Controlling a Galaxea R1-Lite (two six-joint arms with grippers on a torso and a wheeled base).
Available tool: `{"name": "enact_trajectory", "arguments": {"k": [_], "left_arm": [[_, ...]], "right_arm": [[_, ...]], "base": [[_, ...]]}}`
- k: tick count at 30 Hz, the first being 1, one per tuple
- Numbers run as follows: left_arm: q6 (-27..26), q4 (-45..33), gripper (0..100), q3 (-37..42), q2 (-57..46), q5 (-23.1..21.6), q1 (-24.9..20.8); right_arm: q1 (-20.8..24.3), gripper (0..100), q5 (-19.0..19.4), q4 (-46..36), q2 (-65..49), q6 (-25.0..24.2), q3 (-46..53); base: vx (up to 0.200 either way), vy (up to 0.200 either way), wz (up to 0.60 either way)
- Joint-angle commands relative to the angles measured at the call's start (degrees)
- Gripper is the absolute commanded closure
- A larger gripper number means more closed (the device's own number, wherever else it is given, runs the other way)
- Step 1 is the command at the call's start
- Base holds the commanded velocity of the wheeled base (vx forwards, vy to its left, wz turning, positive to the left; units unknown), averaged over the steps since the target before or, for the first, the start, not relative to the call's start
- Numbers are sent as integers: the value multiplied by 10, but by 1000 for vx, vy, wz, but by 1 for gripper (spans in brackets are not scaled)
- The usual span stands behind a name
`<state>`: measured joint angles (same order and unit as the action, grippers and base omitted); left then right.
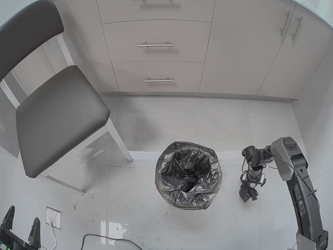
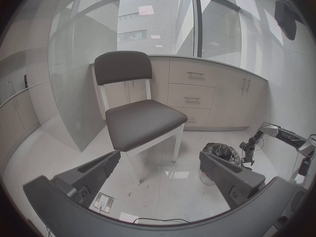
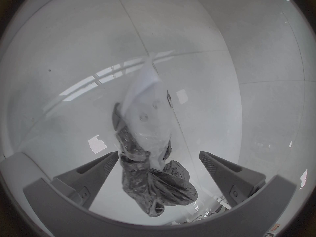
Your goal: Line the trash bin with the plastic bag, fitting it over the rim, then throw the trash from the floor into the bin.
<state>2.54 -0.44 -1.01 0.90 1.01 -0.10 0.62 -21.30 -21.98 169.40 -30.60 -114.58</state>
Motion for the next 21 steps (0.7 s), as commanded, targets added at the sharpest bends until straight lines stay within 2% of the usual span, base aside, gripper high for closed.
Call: {"name": "enact_trajectory", "arguments": {"k": [1, 15, 21], "left_arm": [[1, 0, 0, 8, -9, 0, 0], [1, 0, 0, 8, -9, 0, 0], [1, 0, 0, 8, -9, 0, 0]], "right_arm": [[-3, 0, -1, -2, 26, -3, 0], [-2, 0, -1, -10, 26, 4, 0], [2, 0, 6, -73, 28, 12, 0]], "base": [[0, 0, 0], [0, 0, 0], [0, 0, 0]]}}
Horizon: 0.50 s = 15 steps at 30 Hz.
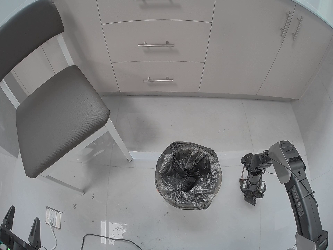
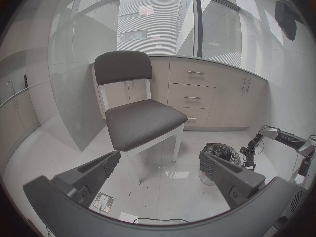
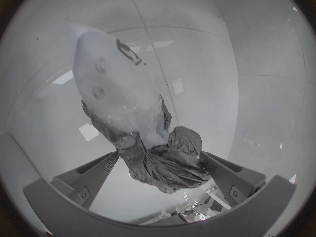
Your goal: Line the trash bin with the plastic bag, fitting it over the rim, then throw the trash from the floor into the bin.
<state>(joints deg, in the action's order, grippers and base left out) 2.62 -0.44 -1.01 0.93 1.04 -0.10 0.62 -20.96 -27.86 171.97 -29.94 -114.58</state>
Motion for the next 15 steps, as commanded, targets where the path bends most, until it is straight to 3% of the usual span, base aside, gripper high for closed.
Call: {"name": "enact_trajectory", "arguments": {"k": [1, 15], "left_arm": [[0, 0, 0, 8, -9, 0, 0], [1, 0, 0, 8, -9, 0, 0]], "right_arm": [[2, 0, 2, -14, 2, 5, 0], [5, 0, 0, -97, 37, 23, 0]], "base": [[0, 0, 0], [0, 0, 0]]}}
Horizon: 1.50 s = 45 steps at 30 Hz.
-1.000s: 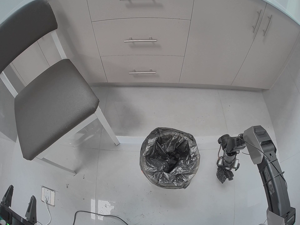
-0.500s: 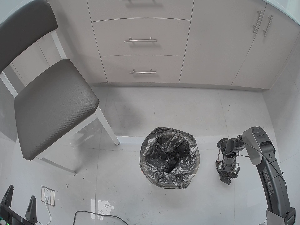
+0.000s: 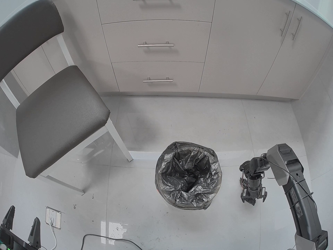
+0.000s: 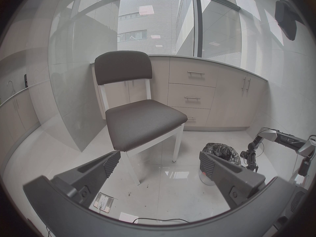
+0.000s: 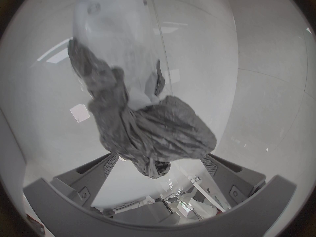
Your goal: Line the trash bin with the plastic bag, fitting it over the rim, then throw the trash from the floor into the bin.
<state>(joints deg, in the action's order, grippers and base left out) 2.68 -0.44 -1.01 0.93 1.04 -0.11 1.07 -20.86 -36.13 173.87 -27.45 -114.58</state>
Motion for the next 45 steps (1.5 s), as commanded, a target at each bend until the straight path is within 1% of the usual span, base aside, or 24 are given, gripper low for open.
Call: {"name": "enact_trajectory", "arguments": {"k": [1, 5, 9, 10, 11, 12, 17, 20, 22, 24, 27, 30, 34, 37, 39, 41, 45], "left_arm": [[0, 0, 0, 8, -9, 0, 0], [0, 0, 0, 8, -9, 0, 0], [0, 0, 0, 8, -9, 0, 0], [0, 0, 0, 8, -9, 0, 0], [0, 0, 0, 8, -9, 0, 0], [0, 0, 0, 8, -9, 0, 0], [0, 0, 0, 8, -9, 0, 0], [0, 0, 0, 7, -9, 0, 0], [0, 0, 0, 8, -9, 0, 0], [0, 0, 0, 8, -9, 0, 0], [0, 0, 0, 7, -9, 0, 0], [0, 0, 0, 8, -9, 0, 0], [0, 0, 0, 7, -9, 0, 0], [0, 0, 0, 8, -9, 0, 0], [0, 0, 0, 8, -9, 0, 0], [0, 0, 0, 8, -9, 0, 0], [0, 0, 0, 8, -9, 0, 0]], "right_arm": [[1, 0, -1, -21, 22, -5, 0], [1, 0, -6, -45, 37, -12, 0], [0, 0, -6, -68, 37, -40, 0], [0, 0, -6, -68, 37, -42, 0], [-1, 0, -6, -69, 37, -61, 0], [-1, 0, -6, -69, 37, -67, 0], [-7, 0, -1, -61, 37, -81, 0], [-15, 0, 13, -46, 37, -60, 0], [-16, 0, 40, -42, 37, -20, 0], [-16, 0, 51, -43, 37, 19, 0], [-14, 0, 53, -42, 37, 66, 0], [-11, 0, 53, -40, 37, 98, 0], [-8, 0, 48, -15, 37, 115, 0], [-8, 0, 42, -11, 37, 131, 0], [-8, 0, 27, -9, 36, 135, 0], [-9, 0, 20, -7, 30, 137, 0], [-8, 0, 18, -15, 1, 138, 0]], "base": [[0, 0, 0], [0, 0, 0], [0, 0, 0], [0, 0, 0], [0, 0, 0], [0, 0, 0], [0, 0, 0], [0, 0, 0], [0, 0, 0], [0, 0, 0], [0, 0, 0], [0, 0, 0], [0, 0, 0], [0, 0, 0], [0, 0, 0], [0, 0, 0], [0, 0, 0]]}}
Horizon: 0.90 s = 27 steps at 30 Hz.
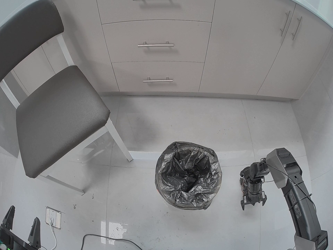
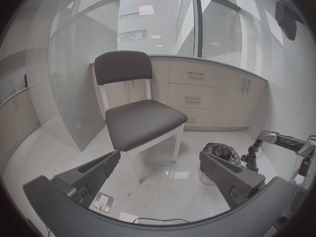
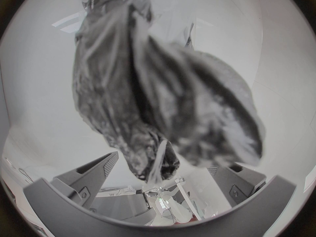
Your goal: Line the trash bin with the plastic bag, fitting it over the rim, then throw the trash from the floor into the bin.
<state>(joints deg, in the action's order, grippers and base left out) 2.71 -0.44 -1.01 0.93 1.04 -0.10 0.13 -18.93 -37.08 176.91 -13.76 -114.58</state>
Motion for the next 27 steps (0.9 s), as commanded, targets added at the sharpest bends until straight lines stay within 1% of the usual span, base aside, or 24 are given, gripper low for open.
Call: {"name": "enact_trajectory", "arguments": {"k": [1, 4, 12, 17, 27], "left_arm": [[0, 0, 0, 8, -9, 0, 1], [0, 0, 0, 8, -9, 0, 0], [0, 0, 0, 8, -9, 0, 0], [0, 0, 0, 8, -9, 1, 0], [0, 0, 0, 8, -9, 1, 0]], "right_arm": [[1, 0, -1, -5, -37, 3, 0], [1, 0, -1, -4, -52, 14, 0], [8, 0, -1, 13, -71, 15, 0], [12, 0, 1, 54, -53, 28, 0], [12, 0, 2, 76, -29, 31, 0]], "base": [[0, 0, 0], [0, 0, 0], [0, 0, 0], [0, 0, 0], [0, 0, 0]]}}
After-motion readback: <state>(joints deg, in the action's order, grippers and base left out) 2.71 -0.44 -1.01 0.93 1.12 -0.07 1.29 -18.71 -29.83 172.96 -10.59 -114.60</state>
